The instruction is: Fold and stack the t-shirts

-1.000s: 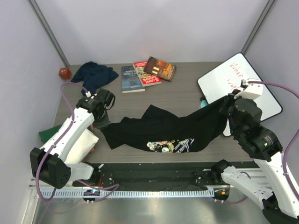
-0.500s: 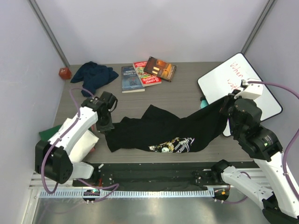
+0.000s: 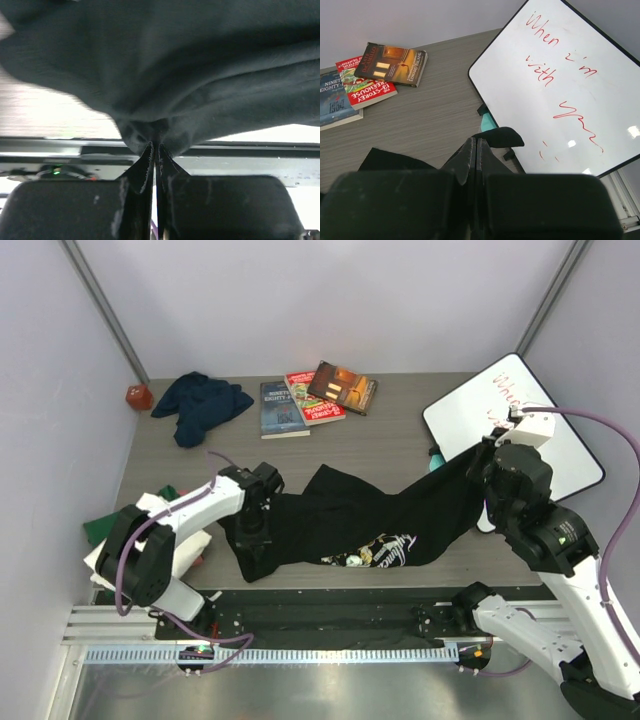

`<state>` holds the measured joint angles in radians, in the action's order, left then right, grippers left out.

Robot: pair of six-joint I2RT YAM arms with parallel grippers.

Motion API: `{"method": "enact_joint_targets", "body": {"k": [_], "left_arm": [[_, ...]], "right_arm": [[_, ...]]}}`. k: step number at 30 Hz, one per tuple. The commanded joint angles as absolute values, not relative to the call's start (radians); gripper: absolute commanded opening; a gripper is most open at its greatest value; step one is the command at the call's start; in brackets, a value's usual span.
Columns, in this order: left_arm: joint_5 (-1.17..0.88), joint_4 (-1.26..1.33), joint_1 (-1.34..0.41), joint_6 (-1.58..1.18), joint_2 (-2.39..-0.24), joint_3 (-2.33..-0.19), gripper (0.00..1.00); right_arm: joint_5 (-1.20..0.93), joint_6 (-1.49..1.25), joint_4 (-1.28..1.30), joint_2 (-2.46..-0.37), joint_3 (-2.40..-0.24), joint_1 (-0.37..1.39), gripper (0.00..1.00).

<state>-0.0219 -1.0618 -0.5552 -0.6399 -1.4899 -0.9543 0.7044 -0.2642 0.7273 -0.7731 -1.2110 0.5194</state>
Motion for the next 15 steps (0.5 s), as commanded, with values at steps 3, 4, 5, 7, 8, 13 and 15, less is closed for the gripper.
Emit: {"method": "enact_joint_targets", "body": {"k": [3, 4, 5, 7, 8, 13, 15], "left_arm": [[-0.117, -0.953, -0.667, -0.721, -1.561, -0.94, 0.0], [-0.115, -0.948, -0.676, -0.727, -1.58, -0.942, 0.0], [-0.115, -0.942, -0.692, -0.732, -1.591, -0.942, 0.0], [-0.127, -0.92, -0.707, -0.75, -1.603, -0.939, 0.0], [-0.132, -0.916, -0.725, -0.761, -1.608, -0.939, 0.0], [-0.106, -0.91, -0.785, -0.793, -1.626, -0.949, 0.0], [-0.08, -0.926, -0.788, -0.796, -1.618, -0.957, 0.0]], "right_arm": [[0.716, -0.256, 0.681, -0.775, -1.266, 0.517, 0.01], [0.718, -0.255, 0.681, -0.773, -1.266, 0.518, 0.01], [0.719, -0.255, 0.681, -0.773, -1.264, 0.517, 0.01], [0.718, -0.255, 0.681, -0.773, -1.261, 0.518, 0.01], [0.719, -0.253, 0.683, -0.772, -1.258, 0.518, 0.01], [0.719, -0.261, 0.68, -0.769, -1.244, 0.518, 0.01], [0.719, -0.261, 0.68, -0.769, -1.239, 0.519, 0.01]]}}
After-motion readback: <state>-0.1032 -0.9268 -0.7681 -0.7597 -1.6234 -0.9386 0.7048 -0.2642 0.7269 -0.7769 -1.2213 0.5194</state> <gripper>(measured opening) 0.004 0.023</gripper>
